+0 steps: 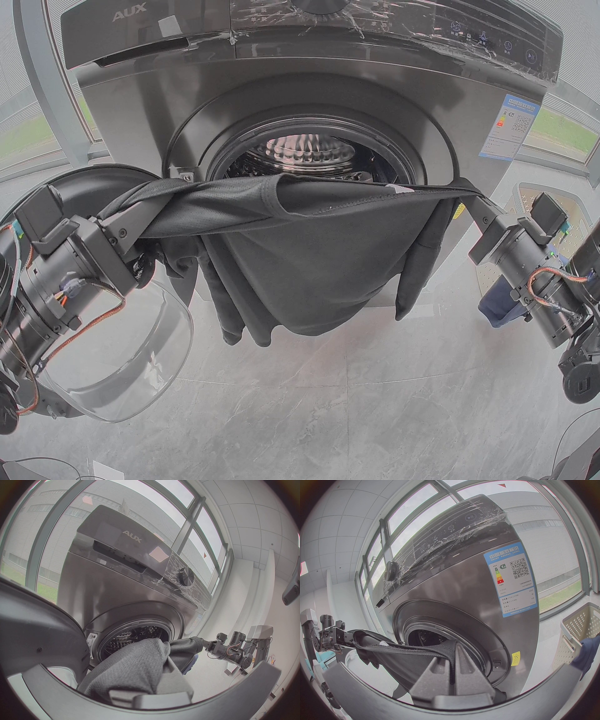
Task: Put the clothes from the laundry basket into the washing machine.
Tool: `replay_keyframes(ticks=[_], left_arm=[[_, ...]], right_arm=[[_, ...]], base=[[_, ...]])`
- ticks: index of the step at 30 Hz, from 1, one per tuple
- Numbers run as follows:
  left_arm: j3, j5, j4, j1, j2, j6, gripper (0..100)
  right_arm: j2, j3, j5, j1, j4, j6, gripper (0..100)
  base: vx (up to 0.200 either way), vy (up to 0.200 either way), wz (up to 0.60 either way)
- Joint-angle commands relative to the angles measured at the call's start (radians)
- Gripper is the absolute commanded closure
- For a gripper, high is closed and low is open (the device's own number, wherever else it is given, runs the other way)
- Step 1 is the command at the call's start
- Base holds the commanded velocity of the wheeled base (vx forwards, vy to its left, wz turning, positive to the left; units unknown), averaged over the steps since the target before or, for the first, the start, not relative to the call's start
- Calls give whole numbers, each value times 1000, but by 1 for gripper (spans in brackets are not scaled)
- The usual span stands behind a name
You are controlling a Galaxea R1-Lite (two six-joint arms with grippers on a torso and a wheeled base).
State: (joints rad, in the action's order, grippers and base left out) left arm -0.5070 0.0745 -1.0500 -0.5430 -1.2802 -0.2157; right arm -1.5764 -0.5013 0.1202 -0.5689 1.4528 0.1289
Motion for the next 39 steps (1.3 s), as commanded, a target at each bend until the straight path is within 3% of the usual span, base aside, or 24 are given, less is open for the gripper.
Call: replay_keyframes(ticks=[1,25,39], left_arm=[[-2,1,1,0,-11,-1,100],[-2,10,-4,-17,-99,4,100],[13,5,-18,-103,-154,3,100]], right_arm=[[3,1,-1,0,0,0,100],[-10,63,-2,-22,5,11,100],[-165,90,7,-184,15,40,100]], base=[[0,0,0],[0,0,0],[0,0,0]])
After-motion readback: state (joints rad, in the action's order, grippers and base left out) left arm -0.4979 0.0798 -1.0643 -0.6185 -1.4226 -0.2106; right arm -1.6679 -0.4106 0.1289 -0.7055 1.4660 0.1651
